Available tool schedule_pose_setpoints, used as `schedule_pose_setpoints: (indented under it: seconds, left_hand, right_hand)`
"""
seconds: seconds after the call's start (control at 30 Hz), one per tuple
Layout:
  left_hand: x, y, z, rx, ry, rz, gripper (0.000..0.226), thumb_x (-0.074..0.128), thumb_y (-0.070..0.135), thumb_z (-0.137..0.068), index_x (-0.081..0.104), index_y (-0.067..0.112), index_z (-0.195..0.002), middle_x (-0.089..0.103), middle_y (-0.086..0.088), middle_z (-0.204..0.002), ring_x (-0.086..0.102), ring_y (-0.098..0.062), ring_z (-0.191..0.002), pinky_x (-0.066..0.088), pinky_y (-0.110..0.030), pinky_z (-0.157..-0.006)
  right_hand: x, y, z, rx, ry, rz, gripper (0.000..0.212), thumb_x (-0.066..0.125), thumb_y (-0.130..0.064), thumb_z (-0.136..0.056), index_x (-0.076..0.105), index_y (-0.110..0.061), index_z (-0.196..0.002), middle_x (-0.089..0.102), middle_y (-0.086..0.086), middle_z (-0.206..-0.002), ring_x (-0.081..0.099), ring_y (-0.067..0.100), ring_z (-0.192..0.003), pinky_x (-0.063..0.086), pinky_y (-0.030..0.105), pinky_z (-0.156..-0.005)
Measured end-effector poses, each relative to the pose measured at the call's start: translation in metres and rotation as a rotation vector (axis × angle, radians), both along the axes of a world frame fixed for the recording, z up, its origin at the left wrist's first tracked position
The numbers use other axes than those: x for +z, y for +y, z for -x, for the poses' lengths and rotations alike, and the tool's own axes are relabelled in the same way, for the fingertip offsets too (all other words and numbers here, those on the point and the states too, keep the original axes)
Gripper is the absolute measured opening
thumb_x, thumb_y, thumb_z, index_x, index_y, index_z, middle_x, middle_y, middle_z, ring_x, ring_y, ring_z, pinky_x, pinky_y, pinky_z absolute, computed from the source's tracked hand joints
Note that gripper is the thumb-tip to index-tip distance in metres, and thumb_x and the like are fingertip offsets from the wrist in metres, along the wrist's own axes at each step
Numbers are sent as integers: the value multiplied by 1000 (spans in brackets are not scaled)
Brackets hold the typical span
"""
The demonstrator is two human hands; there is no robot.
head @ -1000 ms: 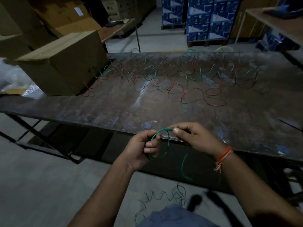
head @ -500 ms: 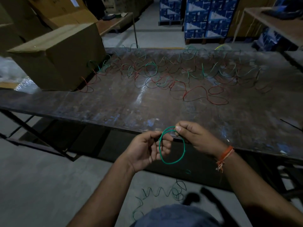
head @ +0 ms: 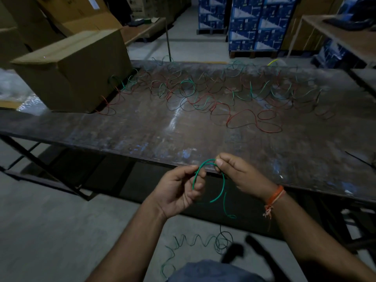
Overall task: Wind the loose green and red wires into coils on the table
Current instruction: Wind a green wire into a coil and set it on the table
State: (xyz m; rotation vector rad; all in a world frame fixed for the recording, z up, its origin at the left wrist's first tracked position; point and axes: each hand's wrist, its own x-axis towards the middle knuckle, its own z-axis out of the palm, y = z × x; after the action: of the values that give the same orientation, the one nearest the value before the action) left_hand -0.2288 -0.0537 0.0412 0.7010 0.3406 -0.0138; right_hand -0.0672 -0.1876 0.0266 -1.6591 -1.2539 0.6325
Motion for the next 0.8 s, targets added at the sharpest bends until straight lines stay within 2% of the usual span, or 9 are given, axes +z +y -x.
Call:
schedule_pose_setpoints:
  seconds: [0.07, 0.17, 0.23, 0.33, 0.43, 0.5, 0.57, 0.67, 0.8]
  left_hand:
    - [0, 1, 1, -72, -5, 42, 26, 57, 18, -86, 73, -3, -87, 70, -11, -71, 68, -18, -59, 55, -24, -55]
    - [0, 3, 2, -163, -16, 15, 45, 44, 29, -95, 74, -4, -99, 75, -16, -84, 73, -21, -75, 57, -27, -77]
    - [-1, 1, 4, -147, -8, -48, 44, 45, 31, -98, 74, -1, -98, 74, -14, -81, 72, -19, -72, 57, -26, -74]
    - [2, -6, 7, -41, -32, -128, 31, 51, 24, -98, 70, 4, -85, 64, -7, -66, 62, -12, -56, 54, -21, -55]
    - [5, -11, 10, -8, -84, -100, 30, 46, 22, -101, 62, 7, -80, 52, -4, -62, 50, -10, -51, 47, -17, -48]
    - [5, -13, 12, -19, -124, -55, 31, 42, 21, -102, 60, 7, -81, 50, -4, -63, 48, -10, -53, 45, -17, -48]
    - [2, -15, 13, -31, -167, -24, 26, 48, 21, -100, 61, 8, -82, 51, -3, -65, 49, -10, -55, 44, -16, -51]
    - [-3, -14, 13, -55, -211, 19, 16, 64, 22, -95, 63, 8, -86, 52, -2, -69, 50, -9, -60, 44, -15, -54]
    - [-7, -13, 14, -62, -234, 59, 16, 64, 19, -95, 63, 4, -89, 54, -7, -75, 51, -12, -64, 44, -16, -58]
  right_hand:
    - [-3, 0, -2, 16, -46, -13, 29, 42, -39, -105, 53, -20, -86, 48, -15, -78, 46, 3, -76, 41, 31, -73]
    - [1, -1, -6, 60, -122, -20, 28, 42, -40, -104, 52, -23, -85, 48, -17, -78, 47, 1, -76, 42, 30, -72]
    - [5, 0, -7, 88, -186, -27, 25, 43, -35, -104, 52, -25, -84, 48, -17, -78, 47, 0, -76, 40, 25, -72]
    - [9, 0, -9, 81, -195, -66, 23, 48, -29, -103, 61, -15, -90, 54, -11, -81, 52, 4, -78, 42, 23, -72]
    - [10, -1, -12, -29, -221, -152, 19, 57, -26, -99, 67, -13, -90, 59, -6, -82, 58, 9, -80, 45, 24, -72]
    - [10, -1, -13, -103, -222, -195, 17, 59, -26, -98, 70, -17, -89, 62, -5, -83, 61, 12, -82, 48, 27, -74]
    - [8, 0, -11, -132, -207, -209, 17, 60, -26, -97, 72, -16, -90, 64, -5, -84, 62, 13, -84, 49, 27, -75]
    - [3, 1, -6, -169, -178, -222, 17, 61, -27, -97, 72, -18, -88, 66, -9, -83, 62, 9, -82, 47, 23, -74]
    - [-1, 0, -4, -231, -113, -255, 15, 63, -25, -98, 72, -22, -86, 65, -10, -79, 59, 4, -76, 45, 21, -71]
